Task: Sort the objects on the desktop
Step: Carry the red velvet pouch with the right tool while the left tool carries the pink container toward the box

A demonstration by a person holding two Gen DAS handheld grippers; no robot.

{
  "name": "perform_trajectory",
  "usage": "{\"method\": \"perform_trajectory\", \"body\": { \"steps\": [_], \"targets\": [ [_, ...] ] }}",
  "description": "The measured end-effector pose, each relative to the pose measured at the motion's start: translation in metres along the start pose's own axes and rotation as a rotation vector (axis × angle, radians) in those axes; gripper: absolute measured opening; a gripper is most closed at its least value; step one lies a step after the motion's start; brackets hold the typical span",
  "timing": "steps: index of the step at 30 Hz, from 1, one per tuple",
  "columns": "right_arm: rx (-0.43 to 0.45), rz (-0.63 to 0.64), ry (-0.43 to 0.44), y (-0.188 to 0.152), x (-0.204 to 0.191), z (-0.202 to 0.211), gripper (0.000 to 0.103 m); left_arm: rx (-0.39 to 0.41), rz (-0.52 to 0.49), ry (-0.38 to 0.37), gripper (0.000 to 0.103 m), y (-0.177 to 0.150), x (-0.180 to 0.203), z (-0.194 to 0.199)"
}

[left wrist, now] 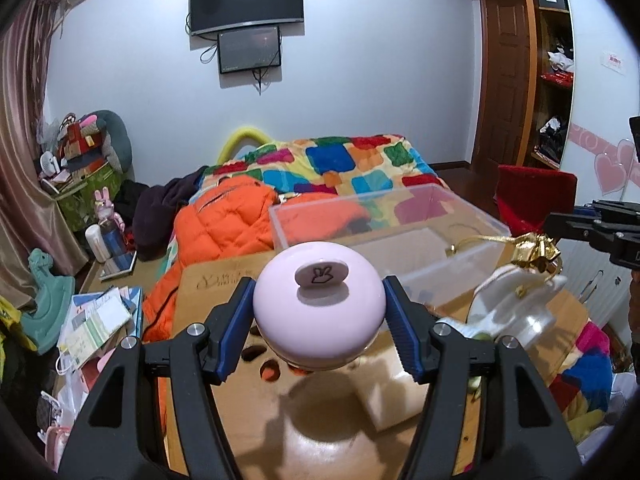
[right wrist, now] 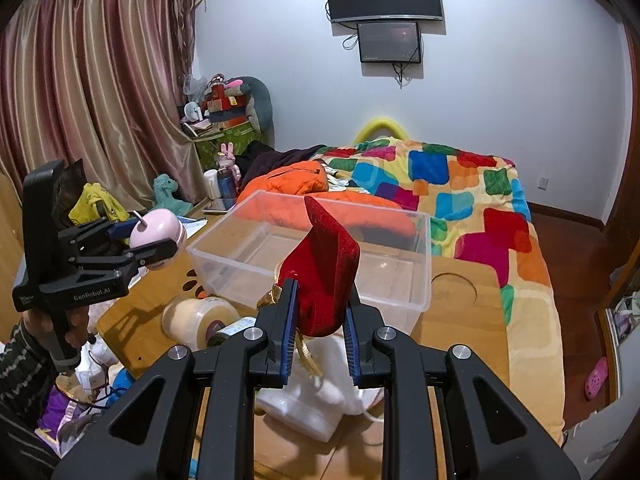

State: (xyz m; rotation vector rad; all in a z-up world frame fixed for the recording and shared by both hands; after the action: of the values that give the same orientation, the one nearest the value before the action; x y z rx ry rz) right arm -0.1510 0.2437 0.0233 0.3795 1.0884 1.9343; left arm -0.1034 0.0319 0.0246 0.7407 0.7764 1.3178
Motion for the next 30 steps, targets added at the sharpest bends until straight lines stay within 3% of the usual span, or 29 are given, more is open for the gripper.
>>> {"method": "perform_trajectory", "body": {
  "steps": [19, 30],
  "targets": [
    [0.035, 0.03, 0.009, 0.049, 0.027, -0.012, 0.019, 0.057, -0.049, -0.002, 0.06, 0.069, 0.013, -0.028],
    [-0.043, 0.046, 0.019, 0.05, 0.039, -0.059, 0.019, -0.053, -0.017, -0.031, 0.06, 0.058, 0.008, -0.078]
  ]
}}
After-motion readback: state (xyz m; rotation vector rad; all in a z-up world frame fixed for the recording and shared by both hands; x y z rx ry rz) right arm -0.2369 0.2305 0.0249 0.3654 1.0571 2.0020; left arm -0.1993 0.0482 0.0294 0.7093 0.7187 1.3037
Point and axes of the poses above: each gripper's, at about its wrist camera, not at the fingertips, and z roughly against the way its jaws point, x to its right, y to its top, the point moved 5 cm from there along -z, roughly the way its jaws point, and after that the axes turned 3 degrees about -z, right-handed, at the moved point
